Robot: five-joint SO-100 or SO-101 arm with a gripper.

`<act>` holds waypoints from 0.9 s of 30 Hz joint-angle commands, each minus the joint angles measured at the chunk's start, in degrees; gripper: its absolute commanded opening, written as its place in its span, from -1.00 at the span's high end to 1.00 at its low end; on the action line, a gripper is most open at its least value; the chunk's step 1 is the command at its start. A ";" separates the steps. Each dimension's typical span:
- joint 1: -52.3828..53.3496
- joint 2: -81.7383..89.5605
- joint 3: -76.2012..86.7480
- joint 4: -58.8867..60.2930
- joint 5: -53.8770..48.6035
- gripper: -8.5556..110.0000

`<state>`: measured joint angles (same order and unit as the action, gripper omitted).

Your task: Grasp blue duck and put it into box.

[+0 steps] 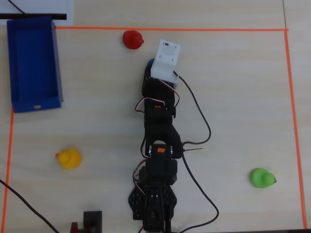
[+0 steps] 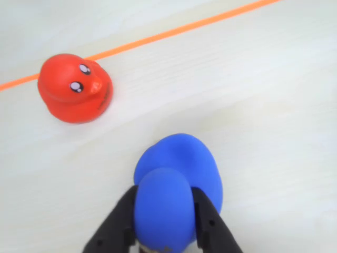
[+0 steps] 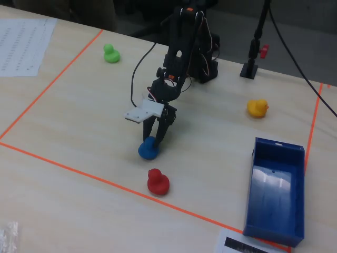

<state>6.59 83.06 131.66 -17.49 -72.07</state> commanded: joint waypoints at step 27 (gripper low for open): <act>-40.52 -29.09 -110.39 84.11 47.46 0.86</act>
<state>-33.13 53.35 28.65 70.84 -26.72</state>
